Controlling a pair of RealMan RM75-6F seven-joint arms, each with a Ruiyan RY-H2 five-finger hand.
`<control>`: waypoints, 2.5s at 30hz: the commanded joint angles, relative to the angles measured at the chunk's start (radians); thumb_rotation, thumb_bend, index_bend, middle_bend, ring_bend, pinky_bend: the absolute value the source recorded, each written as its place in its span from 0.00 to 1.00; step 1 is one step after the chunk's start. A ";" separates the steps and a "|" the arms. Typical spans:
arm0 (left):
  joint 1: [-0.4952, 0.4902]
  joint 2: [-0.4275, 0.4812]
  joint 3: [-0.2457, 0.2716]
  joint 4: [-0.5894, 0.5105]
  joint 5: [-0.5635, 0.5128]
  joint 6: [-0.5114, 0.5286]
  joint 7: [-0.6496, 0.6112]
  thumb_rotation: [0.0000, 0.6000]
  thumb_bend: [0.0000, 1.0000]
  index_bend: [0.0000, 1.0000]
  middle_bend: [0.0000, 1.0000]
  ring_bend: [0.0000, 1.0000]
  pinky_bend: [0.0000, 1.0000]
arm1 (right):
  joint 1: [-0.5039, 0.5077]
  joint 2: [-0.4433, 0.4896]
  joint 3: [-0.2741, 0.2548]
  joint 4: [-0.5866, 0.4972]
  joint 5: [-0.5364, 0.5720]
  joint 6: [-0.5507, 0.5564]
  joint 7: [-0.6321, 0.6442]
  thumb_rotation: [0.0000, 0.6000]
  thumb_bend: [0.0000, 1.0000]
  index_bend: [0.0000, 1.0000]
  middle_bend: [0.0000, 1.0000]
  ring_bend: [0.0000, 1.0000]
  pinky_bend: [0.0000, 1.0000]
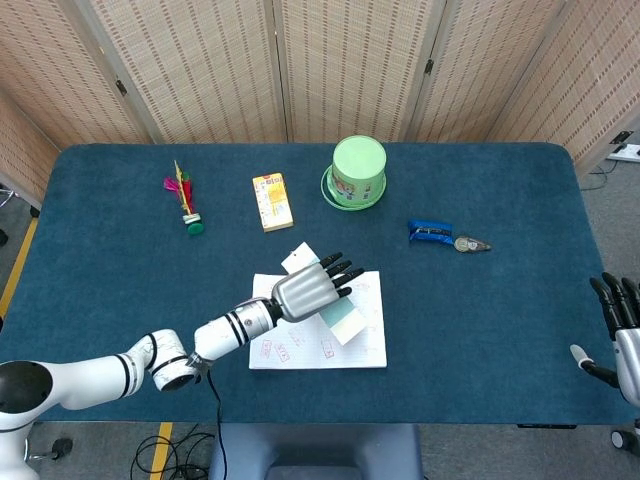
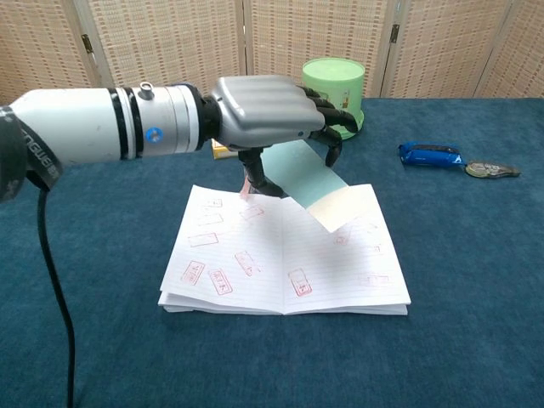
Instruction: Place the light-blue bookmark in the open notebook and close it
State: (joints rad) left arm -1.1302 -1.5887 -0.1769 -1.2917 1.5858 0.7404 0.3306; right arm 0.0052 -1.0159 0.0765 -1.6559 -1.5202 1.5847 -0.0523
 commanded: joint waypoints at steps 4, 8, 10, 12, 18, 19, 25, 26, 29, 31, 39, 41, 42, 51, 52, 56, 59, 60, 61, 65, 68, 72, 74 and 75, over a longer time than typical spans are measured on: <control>-0.022 -0.046 0.030 0.030 0.000 -0.016 0.029 1.00 0.27 0.41 0.10 0.14 0.16 | -0.003 0.000 0.002 0.003 0.006 0.002 0.003 1.00 0.12 0.00 0.06 0.00 0.04; -0.033 -0.070 0.056 0.037 0.023 -0.012 0.036 1.00 0.27 0.41 0.11 0.14 0.16 | -0.004 0.001 0.002 0.003 0.009 0.001 0.002 1.00 0.12 0.00 0.06 0.00 0.04; -0.040 -0.085 0.068 0.042 0.037 -0.011 0.042 1.00 0.27 0.41 0.11 0.14 0.16 | -0.005 0.000 0.002 0.003 0.010 0.001 0.002 1.00 0.12 0.00 0.06 0.00 0.04; -0.048 -0.102 0.077 0.050 0.047 -0.011 0.049 1.00 0.27 0.41 0.11 0.14 0.16 | -0.006 -0.001 0.002 0.005 0.012 0.002 0.004 1.00 0.12 0.00 0.06 0.00 0.04; -0.065 -0.147 0.083 0.089 0.049 -0.016 0.090 1.00 0.27 0.38 0.11 0.14 0.16 | -0.011 -0.001 0.002 0.009 0.015 0.004 0.010 1.00 0.12 0.00 0.06 0.00 0.04; -0.066 -0.152 0.082 0.095 0.046 -0.017 0.093 1.00 0.27 0.38 0.11 0.14 0.16 | -0.011 -0.001 0.002 0.009 0.016 0.005 0.011 1.00 0.12 0.00 0.06 0.00 0.04; -0.066 -0.164 0.087 0.112 0.034 -0.018 0.118 1.00 0.27 0.33 0.10 0.13 0.16 | -0.013 0.000 0.004 0.011 0.014 0.009 0.015 1.00 0.12 0.00 0.06 0.00 0.04; -0.065 -0.165 0.088 0.114 0.030 -0.018 0.124 1.00 0.27 0.32 0.11 0.13 0.16 | -0.013 0.000 0.004 0.011 0.014 0.009 0.016 1.00 0.12 0.00 0.06 0.00 0.04; -0.059 -0.169 0.085 0.116 0.009 -0.021 0.120 1.00 0.27 0.24 0.10 0.12 0.16 | -0.014 -0.002 0.003 0.014 0.011 0.011 0.020 1.00 0.12 0.00 0.06 0.00 0.04; -0.052 -0.170 0.082 0.117 -0.002 -0.014 0.117 1.00 0.27 0.17 0.10 0.12 0.16 | -0.016 -0.002 0.002 0.015 0.011 0.012 0.021 1.00 0.12 0.00 0.06 0.00 0.04; 0.029 -0.119 0.043 0.026 -0.102 0.068 0.066 1.00 0.27 0.05 0.10 0.10 0.16 | -0.013 0.001 0.001 0.018 0.004 0.008 0.026 1.00 0.12 0.00 0.06 0.00 0.04; 0.058 -0.094 0.030 -0.007 -0.136 0.096 0.064 1.00 0.27 0.05 0.09 0.10 0.16 | -0.010 0.004 -0.001 0.018 -0.003 0.003 0.023 1.00 0.12 0.00 0.06 0.00 0.04; 0.077 -0.073 0.022 -0.031 -0.159 0.112 0.069 1.00 0.27 0.05 0.09 0.10 0.16 | -0.007 0.006 -0.002 0.018 -0.010 0.000 0.021 1.00 0.12 0.00 0.06 0.00 0.04; 0.223 0.118 -0.024 -0.235 -0.398 0.219 0.149 1.00 0.27 0.06 0.08 0.10 0.16 | 0.034 0.008 -0.017 0.038 -0.116 -0.008 0.016 1.00 0.14 0.06 0.13 0.04 0.07; 0.236 0.136 -0.024 -0.250 -0.417 0.230 0.156 1.00 0.27 0.06 0.08 0.10 0.16 | 0.039 0.008 -0.020 0.040 -0.125 -0.013 0.017 1.00 0.15 0.07 0.14 0.05 0.08; 0.290 0.188 -0.016 -0.294 -0.448 0.288 0.154 1.00 0.27 0.09 0.08 0.10 0.16 | 0.066 0.007 -0.027 0.052 -0.162 -0.035 0.015 1.00 0.18 0.12 0.20 0.09 0.12; 0.333 0.222 -0.001 -0.320 -0.449 0.338 0.152 1.00 0.27 0.10 0.08 0.10 0.16 | 0.087 0.009 -0.033 0.055 -0.188 -0.057 0.008 1.00 0.20 0.14 0.22 0.11 0.14; 0.350 0.234 0.002 -0.332 -0.451 0.356 0.145 1.00 0.27 0.10 0.08 0.10 0.16 | 0.097 0.010 -0.035 0.052 -0.199 -0.067 0.004 1.00 0.21 0.15 0.23 0.11 0.14; 0.364 0.243 0.003 -0.341 -0.455 0.370 0.137 1.00 0.27 0.10 0.08 0.10 0.16 | 0.104 0.011 -0.038 0.051 -0.207 -0.074 0.002 1.00 0.21 0.15 0.24 0.12 0.14; 0.422 0.287 0.006 -0.379 -0.477 0.419 0.096 1.00 0.27 0.10 0.08 0.10 0.16 | 0.136 0.018 -0.052 0.048 -0.242 -0.115 0.000 1.00 0.24 0.19 0.28 0.13 0.15; 0.469 0.320 0.016 -0.404 -0.481 0.460 0.068 1.00 0.27 0.11 0.08 0.10 0.16 | 0.161 0.012 -0.056 0.050 -0.258 -0.140 0.006 1.00 0.27 0.20 0.31 0.15 0.16; 0.539 0.358 0.047 -0.428 -0.451 0.525 0.039 1.00 0.27 0.11 0.08 0.10 0.16 | 0.211 -0.010 -0.063 0.058 -0.295 -0.194 0.000 1.00 0.32 0.20 0.33 0.15 0.16; 0.568 0.370 0.065 -0.438 -0.424 0.555 0.033 1.00 0.27 0.12 0.08 0.10 0.16 | 0.239 -0.015 -0.068 0.053 -0.305 -0.235 0.003 1.00 0.32 0.20 0.33 0.15 0.16; 0.586 0.380 0.079 -0.444 -0.402 0.571 0.028 1.00 0.27 0.13 0.08 0.10 0.16 | 0.260 -0.019 -0.068 0.049 -0.306 -0.265 0.008 1.00 0.33 0.20 0.33 0.15 0.16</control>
State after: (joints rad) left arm -0.5681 -1.2267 -0.1196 -1.7225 1.1553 1.2887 0.3706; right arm 0.2286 -1.0242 0.0136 -1.6025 -1.8139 1.3670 -0.0487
